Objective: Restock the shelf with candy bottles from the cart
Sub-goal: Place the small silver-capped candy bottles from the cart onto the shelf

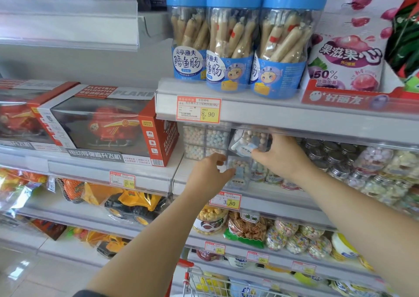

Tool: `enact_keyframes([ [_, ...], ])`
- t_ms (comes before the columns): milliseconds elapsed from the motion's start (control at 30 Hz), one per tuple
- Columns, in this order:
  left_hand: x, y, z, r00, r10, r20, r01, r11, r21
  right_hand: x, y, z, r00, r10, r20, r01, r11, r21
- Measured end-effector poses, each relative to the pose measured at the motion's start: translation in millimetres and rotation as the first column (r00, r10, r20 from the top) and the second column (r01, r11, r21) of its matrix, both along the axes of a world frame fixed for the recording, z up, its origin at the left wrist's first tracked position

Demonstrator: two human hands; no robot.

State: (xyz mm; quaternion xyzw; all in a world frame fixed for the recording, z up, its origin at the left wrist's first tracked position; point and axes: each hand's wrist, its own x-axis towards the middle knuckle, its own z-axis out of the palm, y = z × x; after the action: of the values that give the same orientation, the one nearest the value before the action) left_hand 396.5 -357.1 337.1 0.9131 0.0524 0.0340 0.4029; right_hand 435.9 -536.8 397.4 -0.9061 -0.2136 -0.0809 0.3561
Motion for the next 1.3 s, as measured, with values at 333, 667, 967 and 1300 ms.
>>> enact_keyframes([
  [333,2.0,1.7,-0.9,1.000,-0.013,-0.019,0.013,1.000,-0.017,21.1,11.5,-2.0,0.978,-0.112,-0.174,0.093,0.989,-0.117],
  [667,1.8,2.3,-1.7,1.000,-0.010,-0.019,0.010,1.000,-0.006,46.6,18.7,-11.2,0.976,-0.020,-0.215,-0.036,0.967,-0.252],
  [967,0.1,1.9,-4.4,1.000,-0.002,-0.013,0.002,1.000,-0.011,56.4,22.1,-19.8,0.969,0.105,-0.226,-0.178,0.926,-0.332],
  [1300,-3.1,0.1,-5.6,1.000,0.016,-0.002,-0.016,0.999,0.028,60.7,24.0,-18.6,0.966,0.103,-0.238,-0.218,0.818,-0.532],
])
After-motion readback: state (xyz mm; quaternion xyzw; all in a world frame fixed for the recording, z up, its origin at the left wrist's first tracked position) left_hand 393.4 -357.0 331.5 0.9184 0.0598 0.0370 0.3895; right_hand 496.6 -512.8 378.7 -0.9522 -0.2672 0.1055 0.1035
